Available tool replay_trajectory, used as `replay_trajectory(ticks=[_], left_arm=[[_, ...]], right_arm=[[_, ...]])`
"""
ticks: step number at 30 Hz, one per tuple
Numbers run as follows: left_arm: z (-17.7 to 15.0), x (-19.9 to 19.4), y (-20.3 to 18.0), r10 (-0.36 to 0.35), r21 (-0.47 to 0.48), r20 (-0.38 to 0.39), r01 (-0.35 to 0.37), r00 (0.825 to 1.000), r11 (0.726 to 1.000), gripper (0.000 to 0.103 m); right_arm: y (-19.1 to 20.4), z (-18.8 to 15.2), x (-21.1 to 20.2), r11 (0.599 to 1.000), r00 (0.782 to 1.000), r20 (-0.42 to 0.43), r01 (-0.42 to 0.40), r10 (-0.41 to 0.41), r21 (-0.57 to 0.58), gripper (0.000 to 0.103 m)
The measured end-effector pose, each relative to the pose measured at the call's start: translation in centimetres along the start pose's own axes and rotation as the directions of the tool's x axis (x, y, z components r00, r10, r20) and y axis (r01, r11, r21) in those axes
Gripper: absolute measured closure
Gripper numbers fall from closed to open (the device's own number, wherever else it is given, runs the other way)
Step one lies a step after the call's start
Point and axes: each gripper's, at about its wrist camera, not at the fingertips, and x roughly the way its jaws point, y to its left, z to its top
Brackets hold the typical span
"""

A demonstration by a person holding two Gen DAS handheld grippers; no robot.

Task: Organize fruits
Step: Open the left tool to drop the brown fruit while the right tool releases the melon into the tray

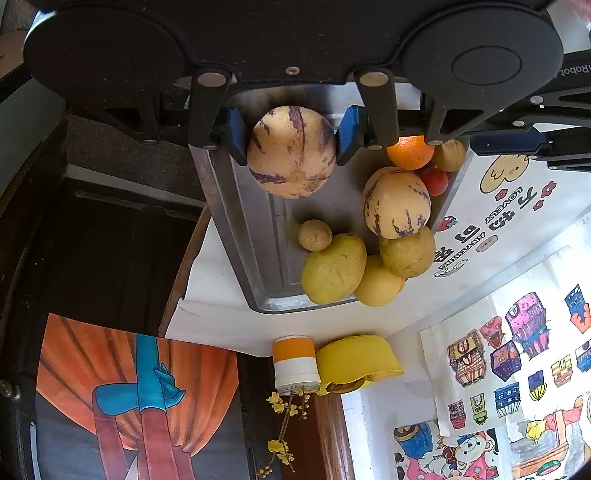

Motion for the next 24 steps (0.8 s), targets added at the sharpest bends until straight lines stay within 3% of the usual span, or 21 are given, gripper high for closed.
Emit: replay_trajectory(ticks=[8,13,16,24], left_arm=[[-0.1,-0.9,0.2,-0.019,-0.017,0.028,0.019,0.999,1.000,0.061],[-0.3,-1.8,0.3,-0.016,-0.027,0.060,0.018,0.998,0.999,0.044],[-0.4,-2.4,0.4,-0.017,-0.031,0.079,0.019,0.997,0.999,0.037],[-0.7,-4.3,1.2,0.031,-0.069,0.155,-0.021,0.987,0.997,0.001]], right_arm=[[0.4,0.2,-0.7,1.000,0.999,0.044,0.004,-0.004,-0.013,0.049],[0.3,0.0,-1.5,1.000,0.997,0.074,0.011,-0.012,0.002,0.042],[0.3,-0.2,-2.2,1.000,0.995,0.100,0.026,-0.028,0.012,0.036],[0.8,-1.1,-4.9,0.995,0.974,0.201,0.095,-0.101,0.041,0.011]])
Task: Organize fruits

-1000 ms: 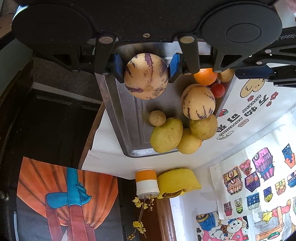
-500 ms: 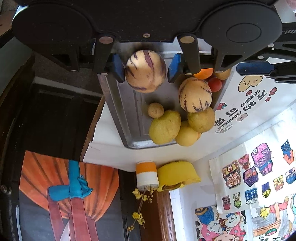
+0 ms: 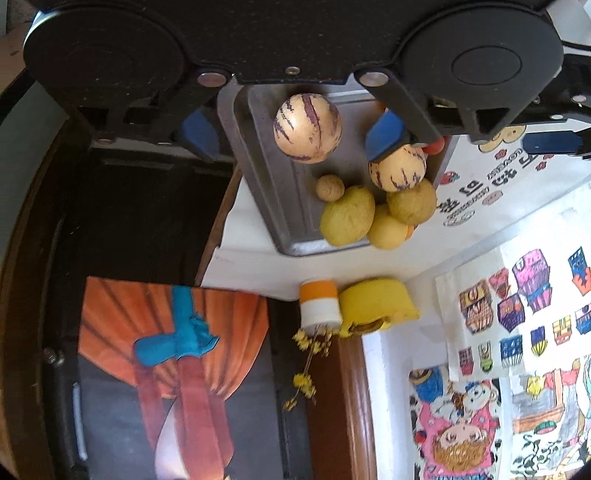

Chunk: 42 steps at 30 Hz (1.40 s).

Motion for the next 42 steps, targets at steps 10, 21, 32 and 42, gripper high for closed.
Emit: replay_trajectory(ticks=[10,21,32,42], left_arm=[[-0.8,-2.8,2.0,0.061,-0.052,0.046,-0.058,0.997,0.997,0.001],[-2.9,-6.5,3.8,0.125,-0.075,0.097,-0.118,0.987,0.990,0.001],[-5.5,-9.4,6.4,0.204,-0.089,0.133,-0.193,0.970,0.977,0.000],[-7.8,-11.9,7.2,0.257,-0.059,0.191,-0.251,0.947,0.966,0.001]], right_arm=[[2.1,-1.0,-5.1,1.000,0.996,0.083,0.027,-0.027,-0.001,0.001],[5.2,-3.2,-9.4,0.999,0.991,0.131,0.030,-0.028,-0.012,0.001],[9.2,-6.5,-12.4,0.995,0.977,0.203,0.077,-0.063,-0.062,0.001],[12.6,-9.3,-13.9,0.989,0.965,0.260,0.079,-0.044,-0.127,0.001]])
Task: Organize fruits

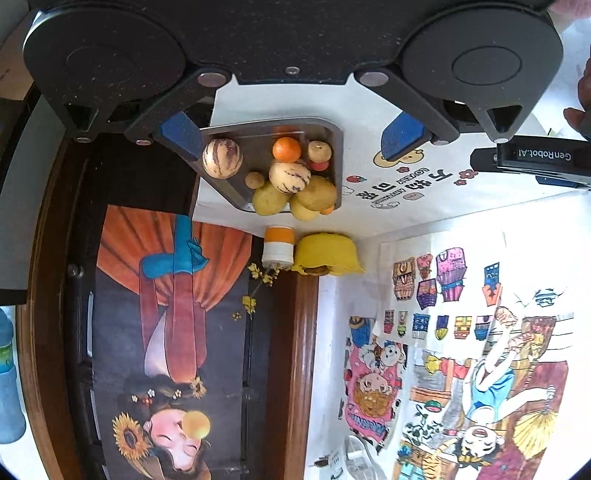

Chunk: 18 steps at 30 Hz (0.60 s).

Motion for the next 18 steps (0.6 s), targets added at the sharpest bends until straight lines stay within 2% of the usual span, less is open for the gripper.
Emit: replay_trajectory(ticks=[10,18], left_arm=[[-1.8,-1.8,0.8,0.013,0.014,0.042,-0.014,0.999,1.000,0.000],[-3.2,-2.0,1.3,0.020,0.029,0.050,-0.021,0.999,0.999,0.000]], right_arm=[[0.4,-2.1,-1.2,0.999,0.999,0.035,0.012,-0.013,0.043,0.001],[0.8,-3.1,-1.2,1.000,0.999,0.048,0.014,-0.015,0.026,0.001]])
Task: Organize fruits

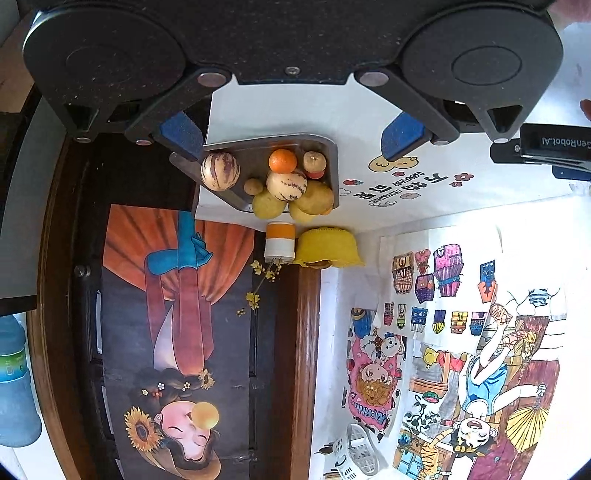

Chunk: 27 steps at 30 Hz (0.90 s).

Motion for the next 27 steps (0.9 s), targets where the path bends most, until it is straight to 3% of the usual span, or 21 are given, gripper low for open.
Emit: replay_trajectory(ticks=[27], left_arm=[[-1.4,2.0,0.8,0.009,-0.021,-0.049,-0.010,0.999,1.000,0.000]], right_arm=[[0.6,-1.7,2.2,1.000,0.999,-0.036,-0.003,0.003,-0.010,0.001]])
